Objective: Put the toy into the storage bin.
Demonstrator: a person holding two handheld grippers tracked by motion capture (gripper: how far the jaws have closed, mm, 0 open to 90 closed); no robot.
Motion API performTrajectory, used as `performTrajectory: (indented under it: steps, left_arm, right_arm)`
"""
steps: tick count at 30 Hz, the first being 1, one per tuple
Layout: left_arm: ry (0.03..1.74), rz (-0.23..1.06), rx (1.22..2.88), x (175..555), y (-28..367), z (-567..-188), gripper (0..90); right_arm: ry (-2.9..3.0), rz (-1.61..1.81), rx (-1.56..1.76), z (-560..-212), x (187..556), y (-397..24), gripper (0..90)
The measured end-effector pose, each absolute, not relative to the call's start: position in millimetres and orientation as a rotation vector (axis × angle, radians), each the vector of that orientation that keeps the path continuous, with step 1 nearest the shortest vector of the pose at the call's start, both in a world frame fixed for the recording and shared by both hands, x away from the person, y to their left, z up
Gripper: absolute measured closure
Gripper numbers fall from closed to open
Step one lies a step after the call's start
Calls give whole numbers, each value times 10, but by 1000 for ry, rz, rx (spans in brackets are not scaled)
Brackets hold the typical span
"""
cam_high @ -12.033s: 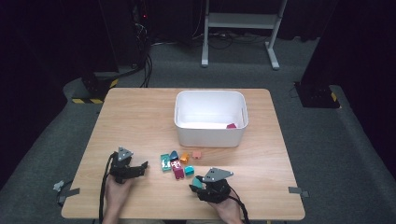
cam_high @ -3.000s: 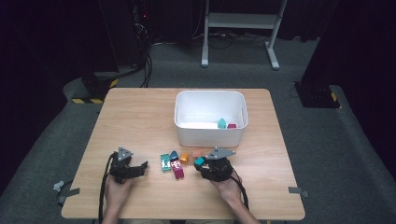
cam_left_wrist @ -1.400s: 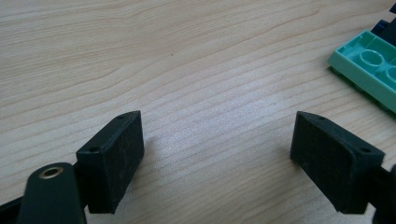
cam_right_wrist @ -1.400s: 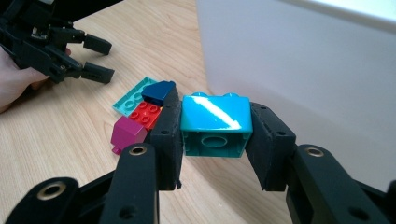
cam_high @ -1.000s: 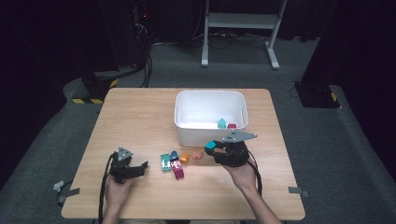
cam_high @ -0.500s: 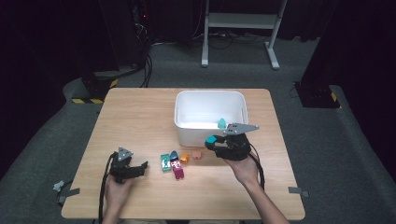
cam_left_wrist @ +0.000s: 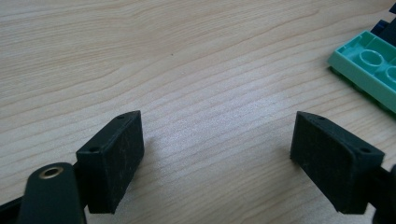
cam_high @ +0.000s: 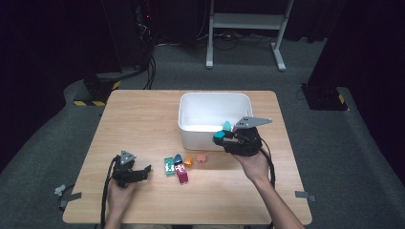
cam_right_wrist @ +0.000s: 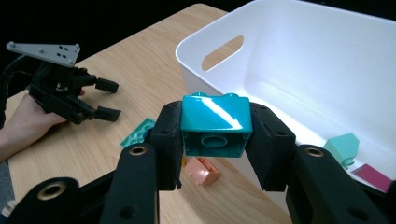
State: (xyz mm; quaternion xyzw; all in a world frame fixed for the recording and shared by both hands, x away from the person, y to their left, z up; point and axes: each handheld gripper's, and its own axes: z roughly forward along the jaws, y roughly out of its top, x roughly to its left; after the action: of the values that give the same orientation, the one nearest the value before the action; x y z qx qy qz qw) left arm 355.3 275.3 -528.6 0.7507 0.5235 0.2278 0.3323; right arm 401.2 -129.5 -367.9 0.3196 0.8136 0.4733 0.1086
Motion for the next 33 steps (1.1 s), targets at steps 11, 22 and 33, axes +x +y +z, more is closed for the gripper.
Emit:
performTrajectory:
  steps: [11,22,33]
  left_arm:
    - [1367,594,1962,3553,2753,-5286,174]
    - [1368,594,1959,3553,2752,-5287,174]
    - [1367,594,1959,3556,2753,-5287,175]
  right_arm:
    - [2368,1417,922,-3458,4094,-1271,587]
    - [2360,1401,960,-3382,4260,-1263,587]
    - [2309,1354,1034,-3379,4497,-1305,587]
